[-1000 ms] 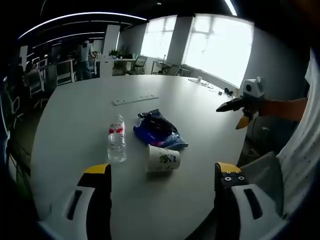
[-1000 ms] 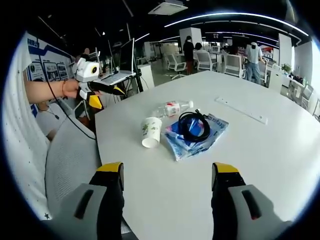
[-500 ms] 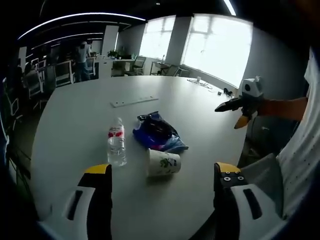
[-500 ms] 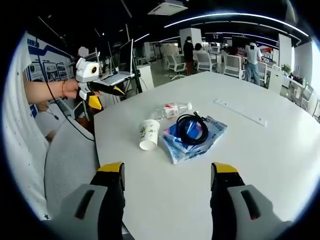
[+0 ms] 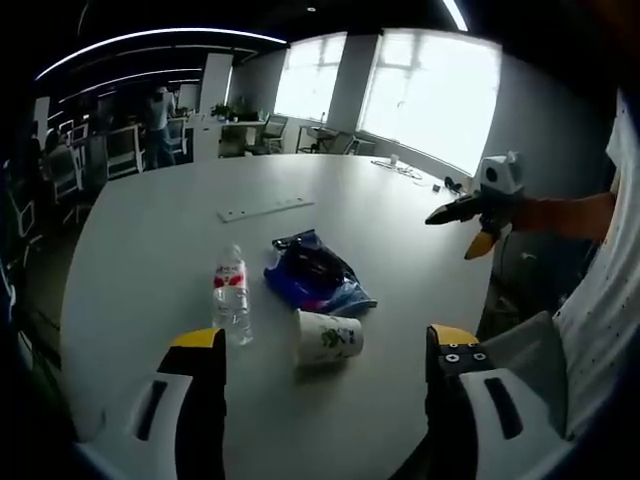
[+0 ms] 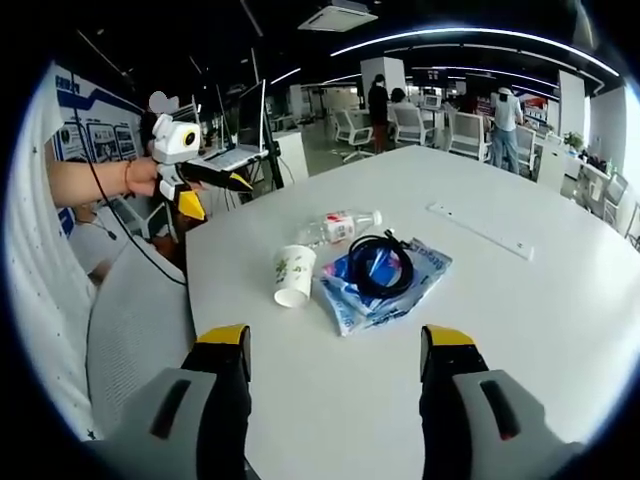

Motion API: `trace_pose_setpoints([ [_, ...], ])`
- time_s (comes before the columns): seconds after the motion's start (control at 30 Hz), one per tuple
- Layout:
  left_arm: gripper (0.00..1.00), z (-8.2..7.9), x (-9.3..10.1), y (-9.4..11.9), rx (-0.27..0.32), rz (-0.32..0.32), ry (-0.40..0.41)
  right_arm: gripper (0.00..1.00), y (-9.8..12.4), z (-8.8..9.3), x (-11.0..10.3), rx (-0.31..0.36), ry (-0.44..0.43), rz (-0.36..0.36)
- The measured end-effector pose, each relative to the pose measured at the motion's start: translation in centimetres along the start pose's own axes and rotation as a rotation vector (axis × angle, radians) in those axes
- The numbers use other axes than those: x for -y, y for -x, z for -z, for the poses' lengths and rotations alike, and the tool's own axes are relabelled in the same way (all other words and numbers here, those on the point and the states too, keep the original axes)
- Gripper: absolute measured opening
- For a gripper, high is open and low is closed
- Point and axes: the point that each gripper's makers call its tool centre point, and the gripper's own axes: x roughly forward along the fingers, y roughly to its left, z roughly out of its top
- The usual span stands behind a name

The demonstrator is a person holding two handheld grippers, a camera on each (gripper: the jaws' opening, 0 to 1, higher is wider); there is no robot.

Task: Arrange the tabletop items into an orderly group along one side of the table until the central work area is clear of visible clutter.

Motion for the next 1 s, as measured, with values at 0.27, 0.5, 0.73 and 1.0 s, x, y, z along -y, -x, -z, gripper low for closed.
trace_pose_setpoints([
  [0.27,0.83,-1.0,0.1,-0.9,0.004,0.013,-0.009,0.67,-0.3,-0.3,0.5,0.003,-0.002,0.004],
  [0.5,0.82,-1.9,-0.1,-1.6,0.008,0.021,-0.014,0.66,-0.7,-0.8,1.3,0.009,-0.004,0.009],
  [0.73,0.81,-2.7,-0.3,-2.5,0.015,0.029,-0.020,0.64,-1.5,-1.4,2.0,0.018,-0.005,0.012],
  [1.0,0.81,-3.7,-0.4,-3.6,0.021,0.040,-0.032,0.63,-2.3,-1.8,2.7,0.016,0.000,0.012],
])
